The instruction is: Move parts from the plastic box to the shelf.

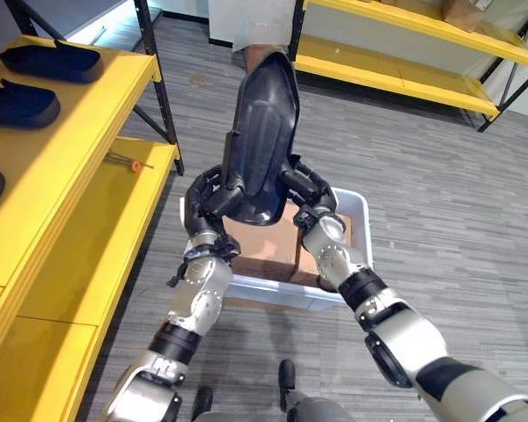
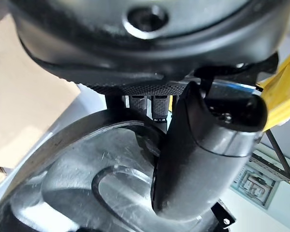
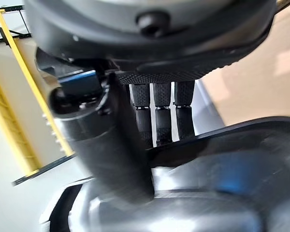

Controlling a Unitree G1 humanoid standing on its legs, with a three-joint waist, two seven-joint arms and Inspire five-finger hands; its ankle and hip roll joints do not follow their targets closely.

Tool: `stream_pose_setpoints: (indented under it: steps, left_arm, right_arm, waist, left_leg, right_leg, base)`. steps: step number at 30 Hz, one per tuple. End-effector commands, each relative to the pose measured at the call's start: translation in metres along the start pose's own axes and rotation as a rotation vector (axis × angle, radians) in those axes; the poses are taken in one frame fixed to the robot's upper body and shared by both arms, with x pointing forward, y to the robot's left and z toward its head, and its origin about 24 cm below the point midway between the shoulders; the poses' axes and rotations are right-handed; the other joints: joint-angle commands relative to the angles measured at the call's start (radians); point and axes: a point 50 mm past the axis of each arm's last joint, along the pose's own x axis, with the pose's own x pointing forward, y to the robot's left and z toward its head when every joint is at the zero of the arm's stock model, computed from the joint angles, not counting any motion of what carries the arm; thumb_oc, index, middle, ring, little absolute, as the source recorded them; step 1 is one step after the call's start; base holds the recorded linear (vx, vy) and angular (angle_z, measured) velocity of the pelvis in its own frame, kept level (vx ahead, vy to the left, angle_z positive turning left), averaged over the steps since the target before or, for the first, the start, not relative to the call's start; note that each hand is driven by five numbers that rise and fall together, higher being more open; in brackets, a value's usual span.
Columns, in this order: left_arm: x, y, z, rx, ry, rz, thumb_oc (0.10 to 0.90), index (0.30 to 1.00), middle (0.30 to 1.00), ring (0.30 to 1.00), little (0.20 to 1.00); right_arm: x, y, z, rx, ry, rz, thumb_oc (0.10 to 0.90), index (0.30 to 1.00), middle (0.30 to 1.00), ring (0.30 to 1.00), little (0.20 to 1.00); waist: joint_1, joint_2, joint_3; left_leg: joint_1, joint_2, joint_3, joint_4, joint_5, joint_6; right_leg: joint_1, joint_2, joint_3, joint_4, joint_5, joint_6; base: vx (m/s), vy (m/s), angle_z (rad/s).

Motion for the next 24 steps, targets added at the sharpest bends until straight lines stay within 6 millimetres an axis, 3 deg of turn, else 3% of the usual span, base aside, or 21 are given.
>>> stream_pose_setpoints:
  steps: [1, 8, 9, 10, 11, 18, 21, 24]
  left_arm:
    - [-0.02, -0.026, 0.017, -0.021, -0.128, -0.24, 0.4, 0.3, 0.3, 0.3, 0.3]
    - [-0.027, 0.013, 0.033, 0.002, -0.2, -0.135, 0.4, 0.3, 0.3, 0.3, 0.3]
    - [-0.031, 0.027, 0.038, 0.023, -0.218, -0.106, 0.4, 0.3, 0.3, 0.3, 0.3]
    - [-0.031, 0.027, 0.037, 0.023, -0.218, -0.106, 0.4, 0.3, 0.3, 0.3, 0.3]
    - [-0.035, 0.04, 0.038, 0.021, -0.22, -0.068, 0.4, 0.3, 0.3, 0.3, 0.3]
    - [-0.05, 0.071, 0.037, -0.004, -0.213, 0.008, 0.4, 0.3, 0.3, 0.3, 0.3]
    - [-0.068, 0.096, 0.04, -0.008, -0.21, 0.05, 0.4, 0.3, 0.3, 0.3, 0.3]
    - [-0.077, 0.108, 0.042, -0.005, -0.209, 0.075, 0.4, 0.3, 0.3, 0.3, 0.3]
  right_arm:
    - [-0.008, 0.006, 0.042, 0.017, -0.231, 0.169, 0.9, 1.0, 1.0, 1.0, 1.0]
    - [-0.046, -0.034, 0.037, 0.008, -0.288, 0.257, 0.9, 1.0, 1.0, 1.0, 1.0]
    - [-0.058, -0.051, 0.04, -0.017, -0.316, 0.263, 0.9, 1.0, 1.0, 1.0, 1.0]
    - [-0.058, -0.052, 0.04, -0.017, -0.316, 0.263, 0.9, 1.0, 1.0, 1.0, 1.0]
    - [-0.069, -0.067, 0.041, -0.009, -0.326, 0.26, 0.9, 1.0, 1.0, 1.0, 1.0]
    - [-0.095, -0.104, 0.039, -0.047, -0.334, 0.214, 0.9, 1.0, 1.0, 1.0, 1.0]
    - [-0.113, -0.125, 0.035, -0.077, -0.313, 0.195, 0.9, 1.0, 1.0, 1.0, 1.0]
    - [-0.119, -0.131, 0.034, -0.093, -0.308, 0.194, 0.9, 1.0, 1.0, 1.0, 1.0]
  waist:
    - [-0.007, -0.015, -0.216]
    - [-0.015, -0.004, -0.213]
    - [-0.018, -0.001, -0.211]
    - [-0.018, 0.0, -0.212]
    - [-0.02, 0.003, -0.212]
    - [-0.023, 0.02, -0.207]
    - [-0.02, 0.034, -0.195]
    - [-0.013, 0.044, -0.186]
  left_leg:
    - [0.046, 0.013, 0.032, -0.021, -0.045, 0.071]
    - [0.048, 0.01, 0.038, -0.021, -0.049, 0.073]
    - [0.049, 0.009, 0.039, -0.021, -0.05, 0.073]
    - [0.049, 0.009, 0.038, -0.021, -0.05, 0.073]
    - [0.05, 0.008, 0.038, -0.021, -0.05, 0.074]
    - [0.056, 0.012, 0.031, -0.021, -0.056, 0.075]
    - [0.052, 0.017, 0.013, -0.021, -0.05, 0.072]
    - [0.048, 0.026, 0.0, -0.021, -0.042, 0.067]
  right_leg:
    - [0.055, -0.132, -0.016, 0.018, -0.103, 0.124]
    - [0.053, -0.136, -0.019, 0.022, -0.109, 0.127]
    - [0.055, -0.138, -0.02, 0.023, -0.113, 0.128]
    - [0.055, -0.138, -0.02, 0.023, -0.113, 0.128]
    - [0.055, -0.139, -0.022, 0.023, -0.115, 0.128]
    - [0.068, -0.136, -0.028, 0.023, -0.127, 0.127]
    - [0.072, -0.13, -0.04, 0.032, -0.142, 0.122]
    - [0.077, -0.124, -0.052, 0.042, -0.156, 0.114]
  base:
    - [0.0, 0.0, 0.0]
    - [0.01, 0.002, -0.03]
    - [0.0, 0.0, 0.0]
    - [0.02, -0.004, 0.04]
    - [0.01, -0.003, 0.05]
    - [0.01, -0.004, 0.02]
    - [-0.01, -0.039, 0.03]
    - [-0.01, -0.062, 0.11]
